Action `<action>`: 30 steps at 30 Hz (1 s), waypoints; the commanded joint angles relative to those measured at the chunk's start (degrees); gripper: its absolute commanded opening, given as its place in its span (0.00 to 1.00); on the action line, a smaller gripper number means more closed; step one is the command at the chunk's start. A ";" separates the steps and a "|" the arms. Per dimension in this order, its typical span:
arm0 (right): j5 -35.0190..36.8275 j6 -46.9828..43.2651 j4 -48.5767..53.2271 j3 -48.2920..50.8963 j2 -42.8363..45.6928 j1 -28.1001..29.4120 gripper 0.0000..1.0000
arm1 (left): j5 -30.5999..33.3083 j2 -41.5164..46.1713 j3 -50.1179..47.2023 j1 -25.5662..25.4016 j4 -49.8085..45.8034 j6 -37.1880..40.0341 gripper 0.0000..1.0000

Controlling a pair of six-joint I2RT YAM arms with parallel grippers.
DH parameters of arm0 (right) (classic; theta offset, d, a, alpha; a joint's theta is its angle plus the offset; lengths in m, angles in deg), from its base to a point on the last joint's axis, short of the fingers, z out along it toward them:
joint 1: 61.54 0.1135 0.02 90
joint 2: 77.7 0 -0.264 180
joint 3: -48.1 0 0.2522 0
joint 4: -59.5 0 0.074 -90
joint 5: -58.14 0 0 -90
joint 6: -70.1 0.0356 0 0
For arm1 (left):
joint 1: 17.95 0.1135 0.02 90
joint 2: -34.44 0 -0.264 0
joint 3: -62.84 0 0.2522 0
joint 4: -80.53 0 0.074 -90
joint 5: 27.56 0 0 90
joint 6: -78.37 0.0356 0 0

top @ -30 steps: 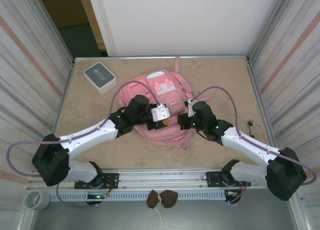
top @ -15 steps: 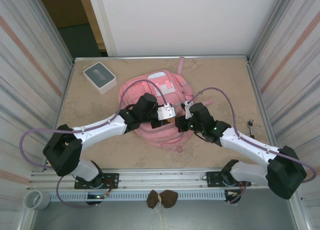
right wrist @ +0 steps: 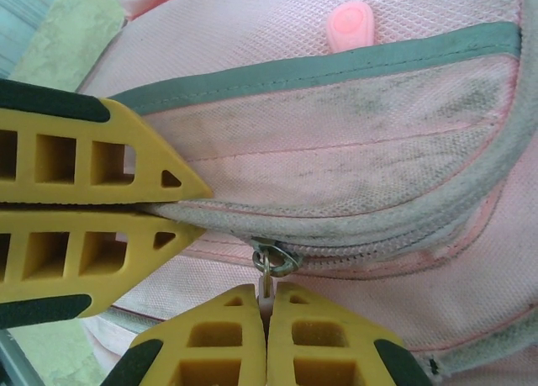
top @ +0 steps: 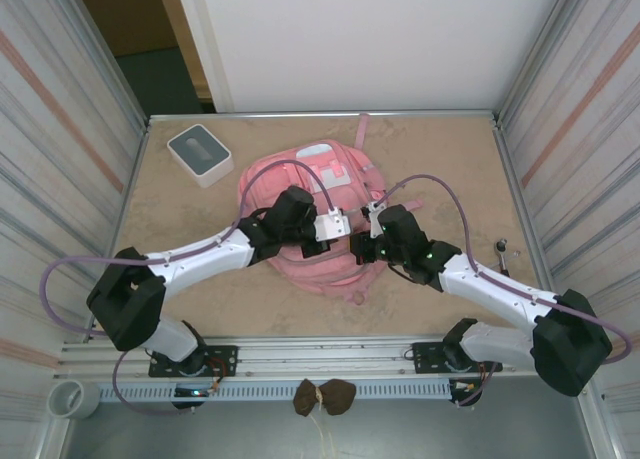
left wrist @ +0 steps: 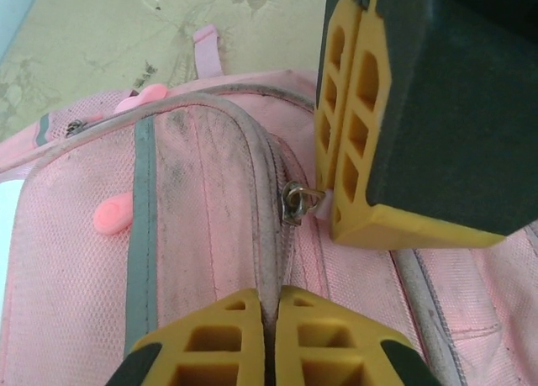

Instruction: Pack the student bag

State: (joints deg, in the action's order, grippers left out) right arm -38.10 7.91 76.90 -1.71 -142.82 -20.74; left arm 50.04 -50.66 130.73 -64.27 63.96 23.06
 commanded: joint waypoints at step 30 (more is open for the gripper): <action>-3.54 -1.41 -0.97 -0.60 2.41 0.81 0.00 | -4.83 1.52 -1.16 1.01 2.28 1.28 0.23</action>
State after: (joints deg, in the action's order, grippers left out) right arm -40.94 7.93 77.64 -2.52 -142.39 -20.50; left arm 46.48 -49.70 129.46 -63.99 66.57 23.74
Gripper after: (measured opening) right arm 0.044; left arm 0.252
